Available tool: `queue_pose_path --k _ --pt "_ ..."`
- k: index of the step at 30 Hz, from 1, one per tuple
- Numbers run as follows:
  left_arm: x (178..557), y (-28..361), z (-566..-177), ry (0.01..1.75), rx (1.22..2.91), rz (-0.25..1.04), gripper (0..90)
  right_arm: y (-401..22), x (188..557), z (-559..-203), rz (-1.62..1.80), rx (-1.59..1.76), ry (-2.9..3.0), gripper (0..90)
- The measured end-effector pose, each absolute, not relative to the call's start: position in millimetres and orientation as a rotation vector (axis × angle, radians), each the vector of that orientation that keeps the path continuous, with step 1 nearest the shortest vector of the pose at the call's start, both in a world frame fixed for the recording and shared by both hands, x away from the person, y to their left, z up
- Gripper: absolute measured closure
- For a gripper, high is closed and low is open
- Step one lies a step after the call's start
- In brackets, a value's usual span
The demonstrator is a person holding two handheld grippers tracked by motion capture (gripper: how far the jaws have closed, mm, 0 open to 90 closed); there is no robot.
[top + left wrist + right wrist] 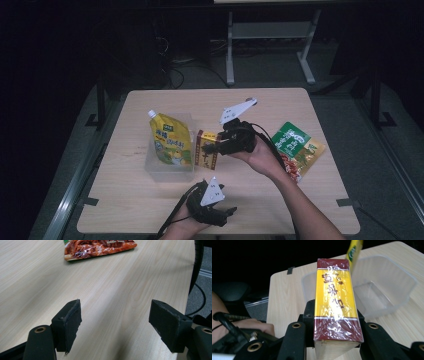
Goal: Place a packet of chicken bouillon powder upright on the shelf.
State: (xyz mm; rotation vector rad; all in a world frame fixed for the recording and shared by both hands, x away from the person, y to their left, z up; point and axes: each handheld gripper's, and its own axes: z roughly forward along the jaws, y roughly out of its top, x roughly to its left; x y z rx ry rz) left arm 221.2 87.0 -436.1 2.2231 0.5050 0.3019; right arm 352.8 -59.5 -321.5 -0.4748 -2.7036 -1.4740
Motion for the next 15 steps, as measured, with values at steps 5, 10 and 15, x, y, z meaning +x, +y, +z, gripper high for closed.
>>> queue_pose_path --k 5,10,15 --pt "221.8 88.1 -437.1 0.503 2.222 0.304 25.2 -43.1 354.0 -316.9 -1.47 -0.42 -2.686 67.1" --pt "221.4 87.2 -438.5 0.491 2.232 0.303 25.1 -23.7 356.7 -314.2 -1.455 -0.358 -2.696 67.0" --pt "219.7 86.0 -439.2 0.494 2.212 0.295 25.1 -12.7 359.0 -314.9 -1.442 -0.339 -2.697 67.1"
